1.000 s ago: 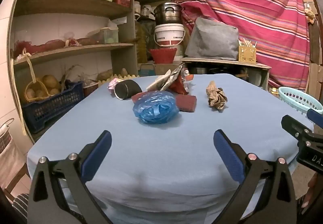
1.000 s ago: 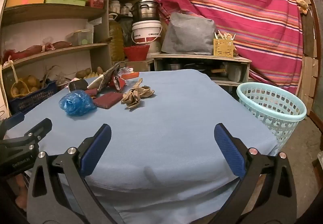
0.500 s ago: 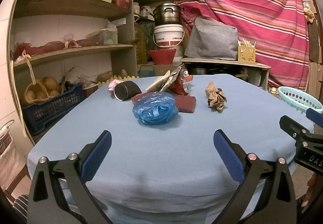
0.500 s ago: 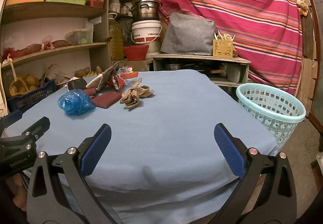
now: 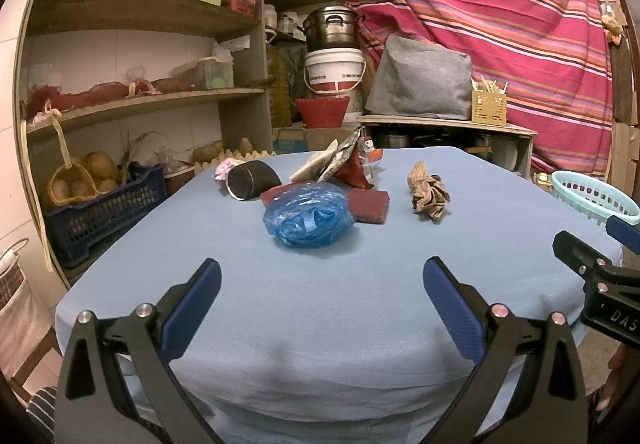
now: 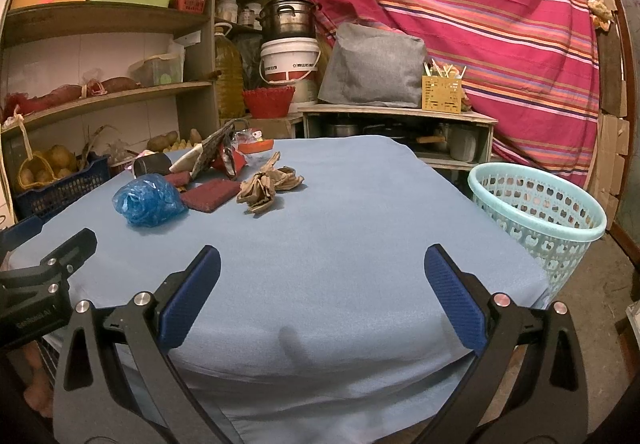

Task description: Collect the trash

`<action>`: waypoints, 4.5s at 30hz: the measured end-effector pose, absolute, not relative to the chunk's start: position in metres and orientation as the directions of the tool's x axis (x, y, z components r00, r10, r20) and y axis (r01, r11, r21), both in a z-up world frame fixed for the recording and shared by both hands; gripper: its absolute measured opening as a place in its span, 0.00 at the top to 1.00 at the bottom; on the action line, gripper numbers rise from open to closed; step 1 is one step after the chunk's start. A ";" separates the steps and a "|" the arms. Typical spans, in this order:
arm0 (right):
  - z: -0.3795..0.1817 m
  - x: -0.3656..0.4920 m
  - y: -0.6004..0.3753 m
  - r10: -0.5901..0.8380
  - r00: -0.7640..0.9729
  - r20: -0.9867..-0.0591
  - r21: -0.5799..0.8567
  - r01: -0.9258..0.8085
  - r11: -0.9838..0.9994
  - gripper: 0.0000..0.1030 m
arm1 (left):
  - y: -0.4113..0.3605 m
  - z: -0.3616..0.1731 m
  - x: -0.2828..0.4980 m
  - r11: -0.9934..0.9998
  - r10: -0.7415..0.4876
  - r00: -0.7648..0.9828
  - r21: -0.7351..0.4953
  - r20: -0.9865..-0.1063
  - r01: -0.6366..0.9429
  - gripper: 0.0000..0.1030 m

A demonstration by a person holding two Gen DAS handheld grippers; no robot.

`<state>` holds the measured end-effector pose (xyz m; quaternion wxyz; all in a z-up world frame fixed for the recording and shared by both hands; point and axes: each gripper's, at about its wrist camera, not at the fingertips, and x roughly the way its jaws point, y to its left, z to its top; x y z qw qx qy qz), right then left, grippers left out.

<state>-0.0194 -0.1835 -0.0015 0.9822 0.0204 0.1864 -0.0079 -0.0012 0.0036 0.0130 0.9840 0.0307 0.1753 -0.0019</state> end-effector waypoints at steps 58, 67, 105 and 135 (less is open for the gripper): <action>0.003 -0.020 -0.188 -0.032 0.934 -0.355 0.024 0.043 0.999 0.04 | 0.006 0.009 -0.004 0.997 0.003 0.933 0.070 -0.360 0.024 0.04; 0.000 -0.003 -0.213 -0.104 0.909 -0.403 0.040 0.131 0.991 0.04 | 0.012 0.019 0.026 0.997 0.036 0.917 0.081 -0.397 -0.004 0.04; 0.002 0.193 -0.111 -0.054 0.734 -0.677 -0.106 -0.025 0.994 0.04 | 0.060 0.010 0.177 0.990 -0.114 0.729 -0.017 -0.674 0.139 0.76; 0.090 0.143 -0.389 -0.075 0.836 -0.543 0.034 0.110 0.993 0.56 | -0.119 0.090 0.173 0.960 -0.242 0.801 -0.016 -0.548 0.279 0.84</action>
